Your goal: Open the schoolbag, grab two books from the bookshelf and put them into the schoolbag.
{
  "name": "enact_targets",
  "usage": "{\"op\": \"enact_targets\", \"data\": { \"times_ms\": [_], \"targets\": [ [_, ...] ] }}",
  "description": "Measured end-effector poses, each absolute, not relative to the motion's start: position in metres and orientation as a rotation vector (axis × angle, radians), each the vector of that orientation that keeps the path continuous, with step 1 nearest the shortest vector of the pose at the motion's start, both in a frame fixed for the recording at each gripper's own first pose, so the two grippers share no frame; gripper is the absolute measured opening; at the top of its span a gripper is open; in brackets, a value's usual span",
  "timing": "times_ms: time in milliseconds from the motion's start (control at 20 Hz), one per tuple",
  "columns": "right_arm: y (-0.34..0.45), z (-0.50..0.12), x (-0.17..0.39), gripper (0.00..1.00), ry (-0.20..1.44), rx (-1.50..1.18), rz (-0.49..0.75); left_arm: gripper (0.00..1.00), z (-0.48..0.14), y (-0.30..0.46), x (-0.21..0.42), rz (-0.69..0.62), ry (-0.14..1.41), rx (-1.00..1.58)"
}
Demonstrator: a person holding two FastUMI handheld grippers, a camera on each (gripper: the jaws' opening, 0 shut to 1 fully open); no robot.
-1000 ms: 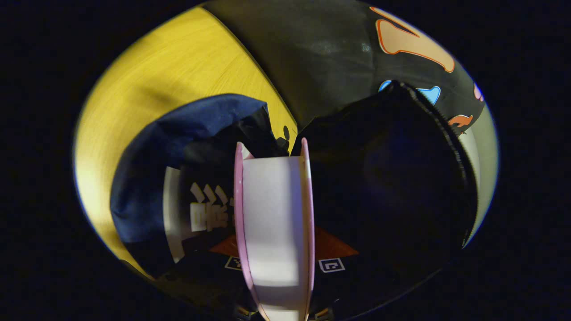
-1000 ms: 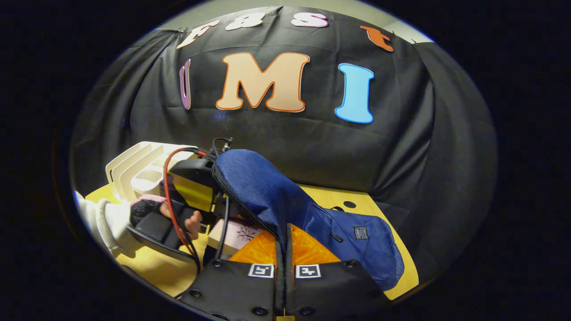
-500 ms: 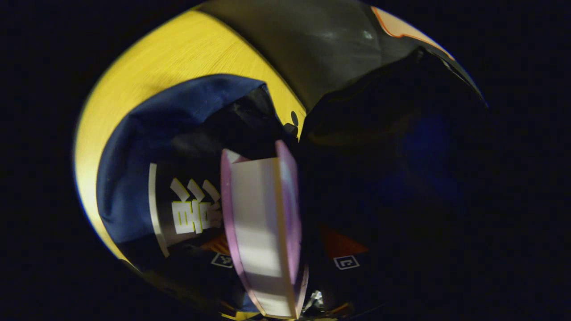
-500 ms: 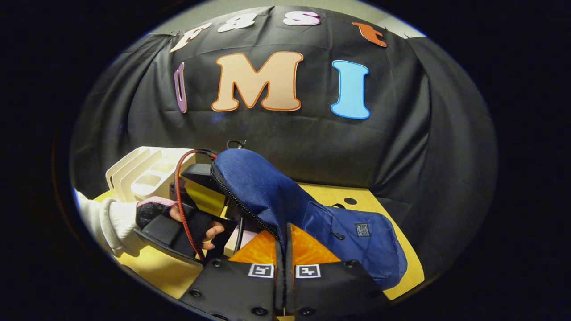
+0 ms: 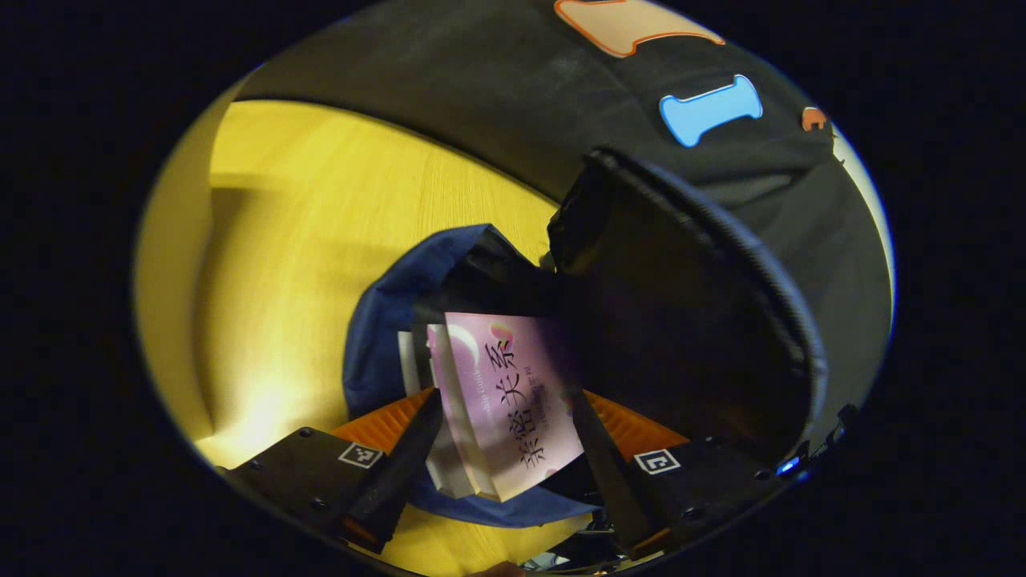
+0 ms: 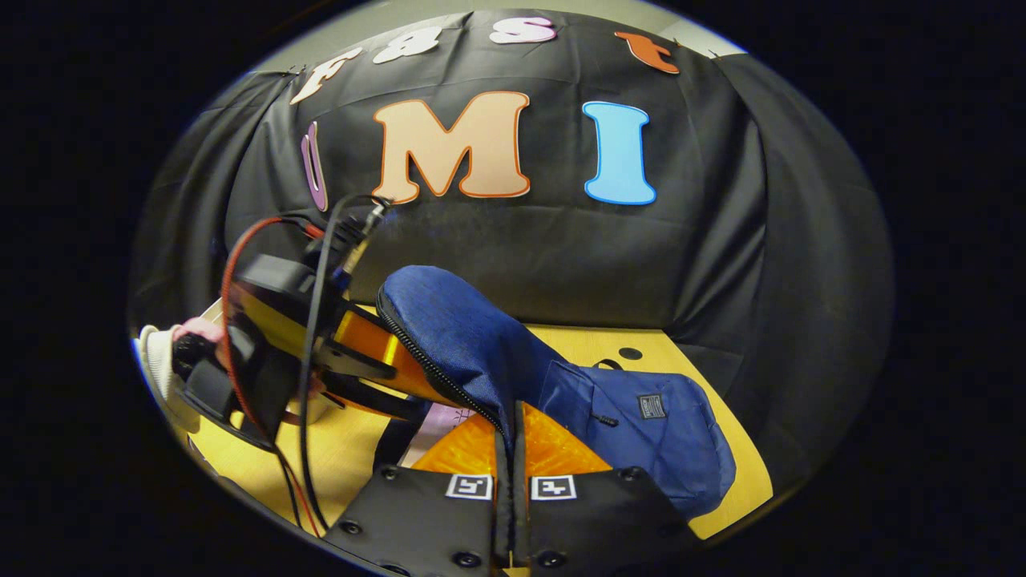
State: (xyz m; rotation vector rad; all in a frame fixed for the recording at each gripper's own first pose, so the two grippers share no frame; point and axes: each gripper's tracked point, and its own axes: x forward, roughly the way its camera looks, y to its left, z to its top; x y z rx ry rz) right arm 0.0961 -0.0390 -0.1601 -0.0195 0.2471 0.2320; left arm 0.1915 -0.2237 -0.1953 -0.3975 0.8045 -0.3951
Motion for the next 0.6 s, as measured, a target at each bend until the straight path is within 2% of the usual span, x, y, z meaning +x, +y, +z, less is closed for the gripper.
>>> {"op": "enact_targets", "data": {
  "times_ms": [100, 150, 200, 250, 350, 400, 450, 500, 550, 600],
  "targets": [
    [-0.035, -0.164, 0.095, 0.04, 0.263, -0.002, 0.246, 0.97, -0.18, -0.211, 0.176, -0.365, 0.763, -0.357],
    [-0.034, -0.167, 0.092, 0.11, 0.276, 0.006, 0.249, 0.97, -0.172, -0.204, 0.168, -0.35, 0.744, -0.335],
    [-0.031, -0.168, 0.088, 0.11, 0.284, 0.017, 0.262, 0.97, -0.163, -0.196, 0.16, -0.342, 0.726, -0.32],
    [-0.027, -0.171, 0.086, 0.15, 0.301, 0.031, 0.271, 0.98, -0.156, -0.193, 0.151, -0.346, 0.723, -0.316],
    [-0.024, -0.17, 0.081, 0.34, 0.333, 0.043, 0.286, 0.97, -0.146, -0.178, 0.137, -0.33, 0.715, -0.305],
    [-0.02, -0.174, 0.076, 0.26, 0.349, 0.04, 0.302, 0.97, -0.142, -0.17, 0.132, -0.315, 0.707, -0.3],
    [-0.017, -0.176, 0.071, 0.34, 0.365, 0.035, 0.315, 0.97, -0.138, -0.159, 0.126, -0.301, 0.695, -0.299],
    [-0.015, -0.179, 0.063, 0.37, 0.381, 0.022, 0.319, 0.97, -0.133, -0.151, 0.122, -0.289, 0.688, -0.303],
    [-0.014, -0.181, 0.057, 0.34, 0.387, 0.017, 0.321, 0.97, -0.126, -0.145, 0.118, -0.278, 0.677, -0.307],
    [-0.011, -0.179, 0.048, 0.4, 0.391, 0.024, 0.326, 0.97, -0.117, -0.136, 0.112, -0.262, 0.662, -0.304]
  ]
}}
